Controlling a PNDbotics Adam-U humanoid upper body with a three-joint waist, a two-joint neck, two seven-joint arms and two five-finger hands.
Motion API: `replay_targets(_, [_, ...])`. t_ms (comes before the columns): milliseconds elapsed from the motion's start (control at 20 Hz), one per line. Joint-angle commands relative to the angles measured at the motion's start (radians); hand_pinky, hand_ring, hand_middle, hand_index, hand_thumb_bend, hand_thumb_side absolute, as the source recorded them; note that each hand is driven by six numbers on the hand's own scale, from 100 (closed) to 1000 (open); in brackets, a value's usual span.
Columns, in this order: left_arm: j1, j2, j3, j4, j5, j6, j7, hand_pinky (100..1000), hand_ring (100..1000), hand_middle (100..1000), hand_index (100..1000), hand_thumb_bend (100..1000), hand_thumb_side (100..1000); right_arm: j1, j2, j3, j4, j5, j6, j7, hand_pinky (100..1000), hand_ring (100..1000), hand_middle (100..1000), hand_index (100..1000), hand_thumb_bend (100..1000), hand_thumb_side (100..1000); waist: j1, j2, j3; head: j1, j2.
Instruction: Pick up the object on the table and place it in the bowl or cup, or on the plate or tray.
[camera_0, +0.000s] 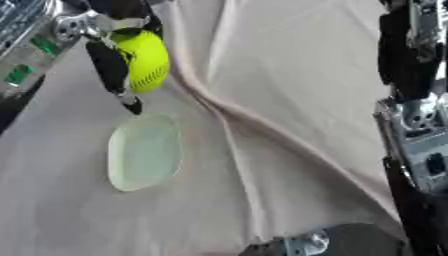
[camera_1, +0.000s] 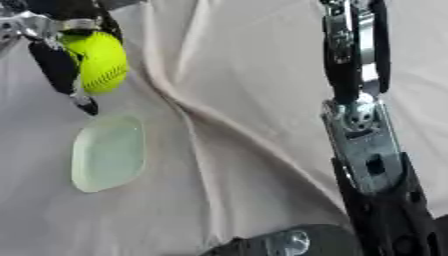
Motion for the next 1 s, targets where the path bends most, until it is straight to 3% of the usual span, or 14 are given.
replay_targets(50, [0.019, 0.069, 0.036, -0.073, 0.042, 0.026, 0.001, 100, 329, 552, 413, 759, 328, 0.0, -0.015, -0.008, -0.005, 0.008, 0.0, -0.008, 664, 958, 916, 976, 100, 914, -0.016, -0.03, 0.009, -0.01, -0.004])
replay_targets(400, [0.082, 0.093, 0.057, -0.154, 0.088, 0.071, 0.001, 100, 323, 558, 415, 744, 355, 0.001, -0.017, -0.013, 0.003, 0.015, -0.001, -0.016, 665, 958, 915, 975, 100, 920, -0.025, -0.034, 0.018, -0.014, -0.004])
replay_targets(1000, [0.141, 0.046, 0.06, -0.139, 0.098, 0.115, 0.001, 100, 359, 606, 464, 760, 441, -0.009, -0.012, -0.016, 0.002, 0.018, -0.001, -0.021, 665, 957, 915, 974, 100, 921, -0.029, -0.03, 0.013, -0.03, -0.004])
